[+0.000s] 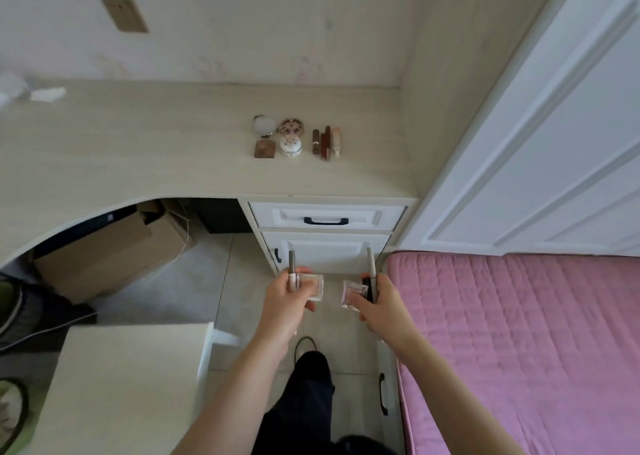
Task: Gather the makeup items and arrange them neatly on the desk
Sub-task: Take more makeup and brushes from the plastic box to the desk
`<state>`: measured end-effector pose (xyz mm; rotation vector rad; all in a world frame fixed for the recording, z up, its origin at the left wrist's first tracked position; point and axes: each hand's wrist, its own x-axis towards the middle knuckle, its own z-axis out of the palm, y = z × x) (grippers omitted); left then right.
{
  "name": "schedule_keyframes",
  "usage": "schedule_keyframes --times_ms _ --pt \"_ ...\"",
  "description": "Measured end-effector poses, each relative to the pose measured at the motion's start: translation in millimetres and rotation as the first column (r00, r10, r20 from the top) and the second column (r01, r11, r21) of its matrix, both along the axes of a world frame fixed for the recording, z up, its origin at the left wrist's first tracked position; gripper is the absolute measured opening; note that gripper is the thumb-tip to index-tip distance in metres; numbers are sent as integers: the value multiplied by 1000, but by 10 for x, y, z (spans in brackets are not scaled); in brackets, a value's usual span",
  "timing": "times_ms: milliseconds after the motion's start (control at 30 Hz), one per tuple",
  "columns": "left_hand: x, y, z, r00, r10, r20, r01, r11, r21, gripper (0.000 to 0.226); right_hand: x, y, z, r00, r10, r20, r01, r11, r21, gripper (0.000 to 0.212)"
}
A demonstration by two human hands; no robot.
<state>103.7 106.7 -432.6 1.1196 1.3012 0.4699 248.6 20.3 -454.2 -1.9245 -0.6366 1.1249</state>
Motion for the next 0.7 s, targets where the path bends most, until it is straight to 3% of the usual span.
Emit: schedule_keyframes --times_ms 333,700 --pt "687 1503 -15 993 -100 -64 104 993 59 10 597 1264 96 983 -183 2 183 983 1 34" --pt "1656 2341 -26 991 -120 -57 117 991 -60 13 1476 2264 -19 978 -192 76 195 980 -32 31"
